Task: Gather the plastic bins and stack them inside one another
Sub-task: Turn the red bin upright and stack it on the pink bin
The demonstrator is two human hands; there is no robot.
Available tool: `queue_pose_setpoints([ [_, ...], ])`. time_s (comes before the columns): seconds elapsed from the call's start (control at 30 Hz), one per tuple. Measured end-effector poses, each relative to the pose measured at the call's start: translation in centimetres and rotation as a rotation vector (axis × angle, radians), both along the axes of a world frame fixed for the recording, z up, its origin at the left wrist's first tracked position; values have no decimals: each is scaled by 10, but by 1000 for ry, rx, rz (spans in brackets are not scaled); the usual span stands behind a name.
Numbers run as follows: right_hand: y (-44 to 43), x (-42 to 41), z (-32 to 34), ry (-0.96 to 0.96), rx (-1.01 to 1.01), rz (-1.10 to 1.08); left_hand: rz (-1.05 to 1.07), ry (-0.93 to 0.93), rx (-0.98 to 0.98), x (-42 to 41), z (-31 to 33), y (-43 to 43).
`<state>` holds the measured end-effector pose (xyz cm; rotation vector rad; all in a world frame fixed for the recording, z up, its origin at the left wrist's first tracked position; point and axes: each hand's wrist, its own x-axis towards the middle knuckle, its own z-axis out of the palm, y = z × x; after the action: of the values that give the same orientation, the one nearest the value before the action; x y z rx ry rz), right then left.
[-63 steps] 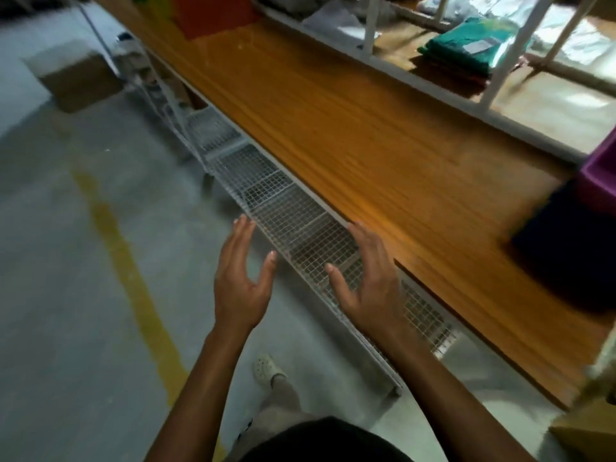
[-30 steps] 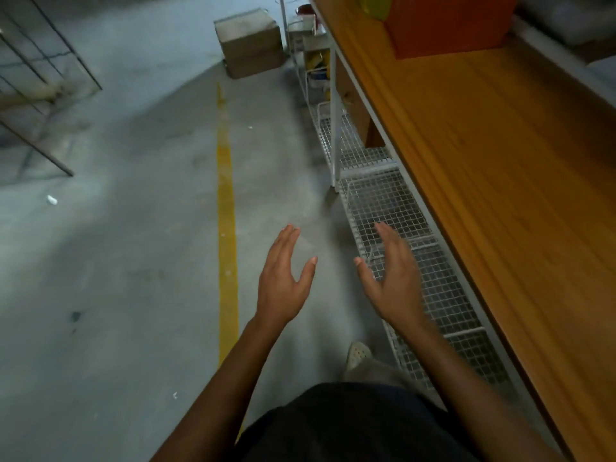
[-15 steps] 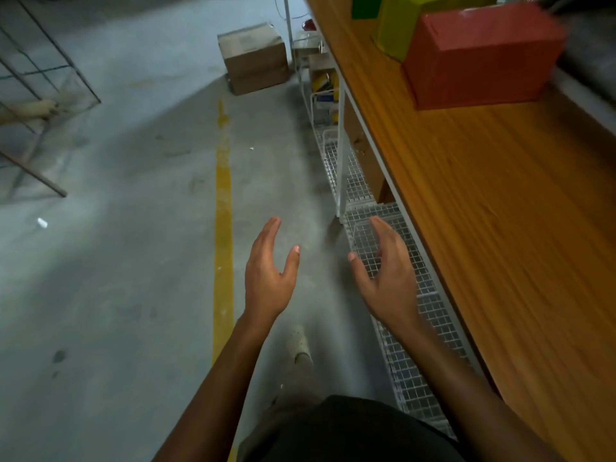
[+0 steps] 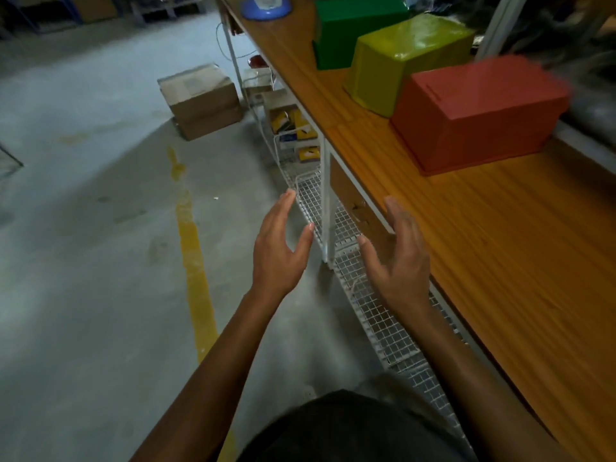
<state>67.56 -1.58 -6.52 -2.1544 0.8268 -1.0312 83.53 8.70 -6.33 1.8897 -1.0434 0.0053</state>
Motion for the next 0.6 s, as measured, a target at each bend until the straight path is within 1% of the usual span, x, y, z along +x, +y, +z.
queue_pose_setpoints([
  [0.13,-38,29,8,-47,-24,-78,-120,-19,-50,40,15,-53],
  [0.3,-105,57,19,-125,-94,-162,-232,-51,-96,77,31,-138],
  [0.4,-149,67,30,-134,-106,-231,-315,-56,-111,90,41,-195],
  [0.6,-225,71,48,-143,-166,-410,-471,-150,-141,100,59,-300],
])
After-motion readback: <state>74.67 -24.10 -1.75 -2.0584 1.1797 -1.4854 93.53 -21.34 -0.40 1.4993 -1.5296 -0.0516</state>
